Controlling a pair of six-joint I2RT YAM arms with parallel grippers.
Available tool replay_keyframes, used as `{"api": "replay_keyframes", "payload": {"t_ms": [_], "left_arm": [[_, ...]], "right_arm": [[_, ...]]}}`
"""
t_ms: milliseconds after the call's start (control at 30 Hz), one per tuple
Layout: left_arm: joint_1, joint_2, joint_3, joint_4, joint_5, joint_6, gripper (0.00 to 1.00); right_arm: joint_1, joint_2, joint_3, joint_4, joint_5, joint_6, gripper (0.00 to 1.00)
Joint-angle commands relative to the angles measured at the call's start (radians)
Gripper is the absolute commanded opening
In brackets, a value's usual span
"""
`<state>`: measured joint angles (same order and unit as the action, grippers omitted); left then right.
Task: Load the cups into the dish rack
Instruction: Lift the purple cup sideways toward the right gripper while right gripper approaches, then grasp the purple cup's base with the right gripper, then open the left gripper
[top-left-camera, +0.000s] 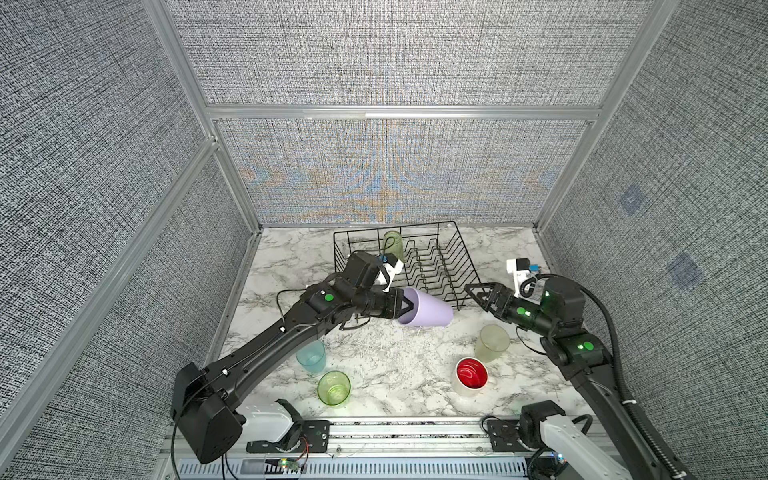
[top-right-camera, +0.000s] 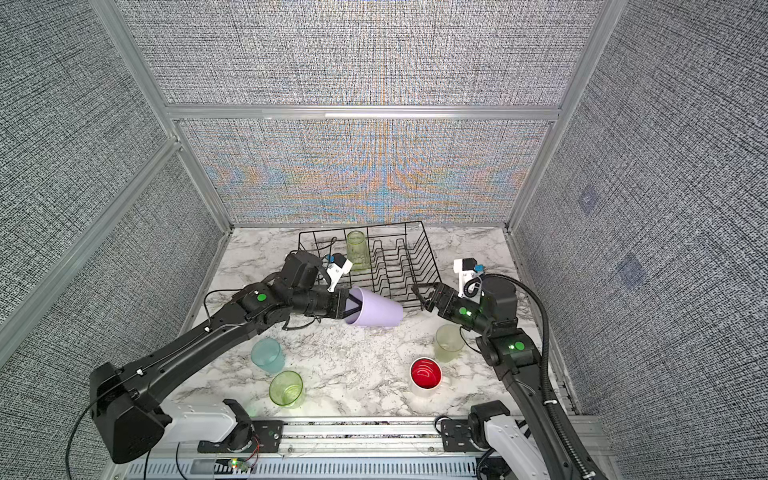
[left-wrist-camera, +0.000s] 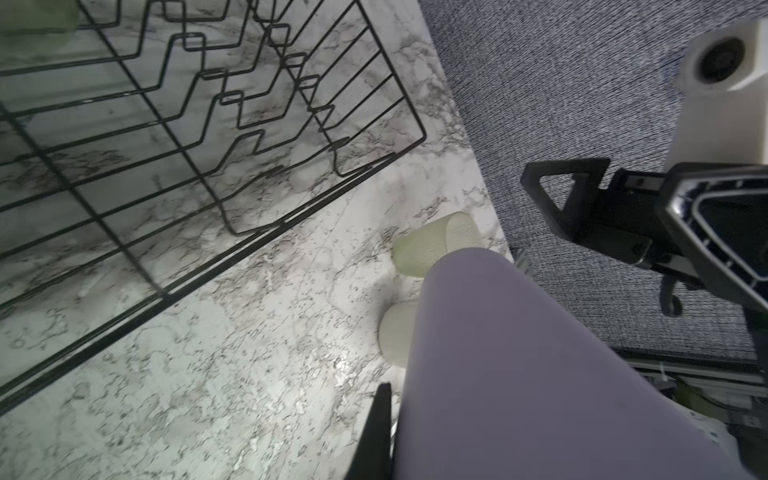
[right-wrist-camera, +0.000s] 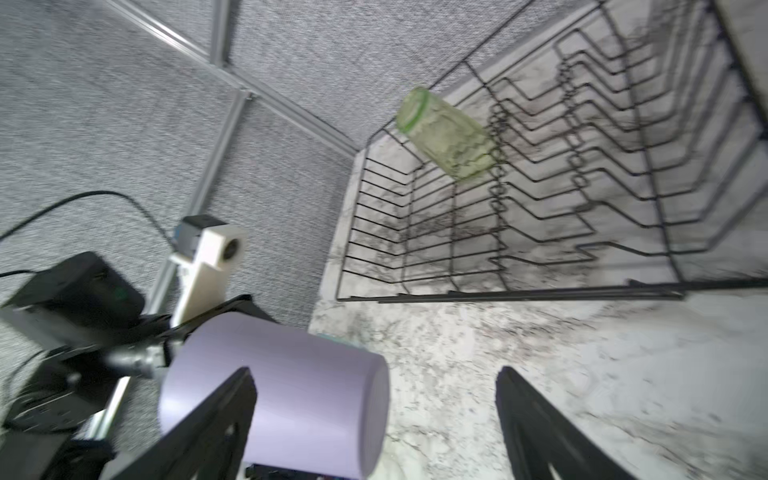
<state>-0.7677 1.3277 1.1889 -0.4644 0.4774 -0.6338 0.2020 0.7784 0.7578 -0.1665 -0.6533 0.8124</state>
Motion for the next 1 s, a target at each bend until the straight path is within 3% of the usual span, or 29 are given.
{"api": "replay_keyframes", "payload": {"t_ms": [0,167,233,333,633,800,967], "left_arm": [[0.003,0.004,-0.006,0.139,0.107,-0.076,0.00],[0.032,-0.004,-0.067,0.359,0.167,-0.223,0.00],[0.037,-0.011,-0.089,0.455,0.190,-0.269,0.00],[0.039,-0.017,-0.090,0.501,0.205,-0.292,0.00],[0.039,0.007,-0.112,0.622,0.270,-0.369,0.00],[0.040,0.044,-0.146,0.770,0.303,-0.448,0.00],[0.040,0.073,-0.146,0.806,0.325,-0.474,0.00]], "right_arm": [[0.000,-0.018,0.003,0.149,-0.135,0.104,0.90],[0.000,-0.067,-0.059,0.197,-0.090,0.138,0.91],[0.003,-0.067,-0.117,0.301,-0.110,0.239,0.91],[0.012,-0.064,-0.181,0.479,-0.143,0.355,0.91],[0.074,0.083,-0.163,0.784,-0.236,0.492,0.93],[0.101,0.115,-0.151,0.872,-0.222,0.552,0.93],[0.105,0.138,-0.140,0.906,-0.216,0.573,0.89]]}}
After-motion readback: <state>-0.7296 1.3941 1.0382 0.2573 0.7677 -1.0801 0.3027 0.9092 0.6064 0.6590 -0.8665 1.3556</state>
